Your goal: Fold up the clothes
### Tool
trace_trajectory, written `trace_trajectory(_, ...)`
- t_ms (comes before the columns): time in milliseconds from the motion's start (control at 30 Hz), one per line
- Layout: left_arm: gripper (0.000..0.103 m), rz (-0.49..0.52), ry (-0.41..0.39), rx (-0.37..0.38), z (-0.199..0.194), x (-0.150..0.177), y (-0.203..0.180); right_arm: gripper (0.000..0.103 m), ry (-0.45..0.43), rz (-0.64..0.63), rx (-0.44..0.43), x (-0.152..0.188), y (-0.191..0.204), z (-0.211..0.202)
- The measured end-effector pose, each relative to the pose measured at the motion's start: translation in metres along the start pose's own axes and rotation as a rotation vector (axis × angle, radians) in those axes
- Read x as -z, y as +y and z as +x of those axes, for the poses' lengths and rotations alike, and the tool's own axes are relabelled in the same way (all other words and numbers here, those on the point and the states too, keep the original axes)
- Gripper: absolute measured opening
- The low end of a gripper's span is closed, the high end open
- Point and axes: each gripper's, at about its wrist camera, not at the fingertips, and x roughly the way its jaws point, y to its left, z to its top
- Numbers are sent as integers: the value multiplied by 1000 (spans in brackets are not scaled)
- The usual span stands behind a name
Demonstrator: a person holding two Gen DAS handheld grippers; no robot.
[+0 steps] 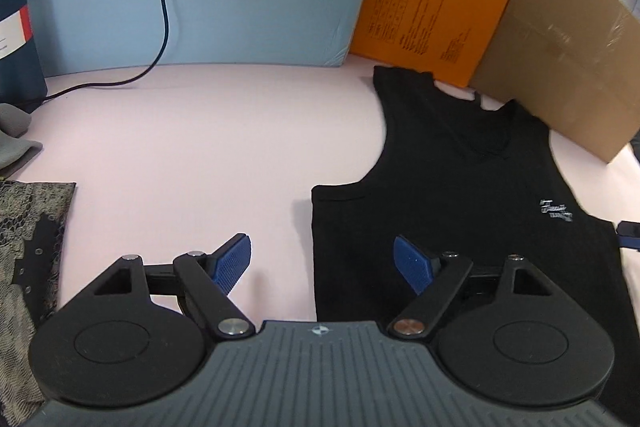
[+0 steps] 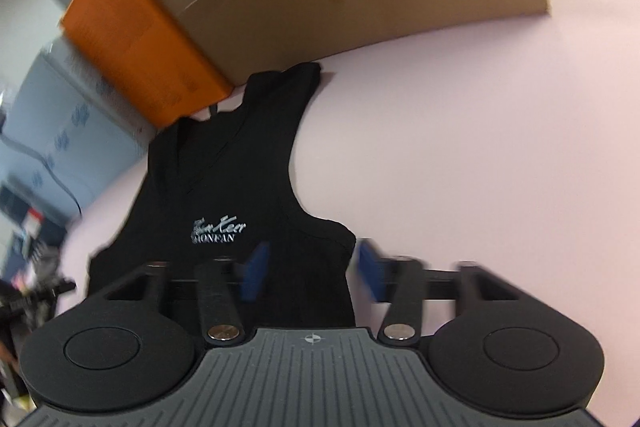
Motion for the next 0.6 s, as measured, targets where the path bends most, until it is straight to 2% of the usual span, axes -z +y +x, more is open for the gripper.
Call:
trace_trajectory(167,77,83,43,-88,16,2,-1,3,-35,-62,287,-3,1,-3)
trace_trajectory(200,77,100,49,-90,16,2,1,5,-47,-70,300,-5,0,-7)
trace_trajectory(233,77,108,55,-88,15,1,3,5,-63,-59,287,-9,-2,-12)
trace_trajectory(267,77,112,59,-89,12,-1,5,14,-89,-54,260,-13,-2,-18)
trace_trajectory(300,77,115,55,-88,9,-3,7,31,-112,-70,220,-20,0,-21)
trace_trajectory(367,77,134,24,-71,4,-15,6,42,-142,-114,136,-36,4,-22)
trace_trajectory(500,76,201,-54,-9,3,-46,-14,41,-145,-210,5,-79,23,16)
trace_trajectory(600,76,202,-55,23,15,-46,-39,41,-113,-267,-35,-98,39,63)
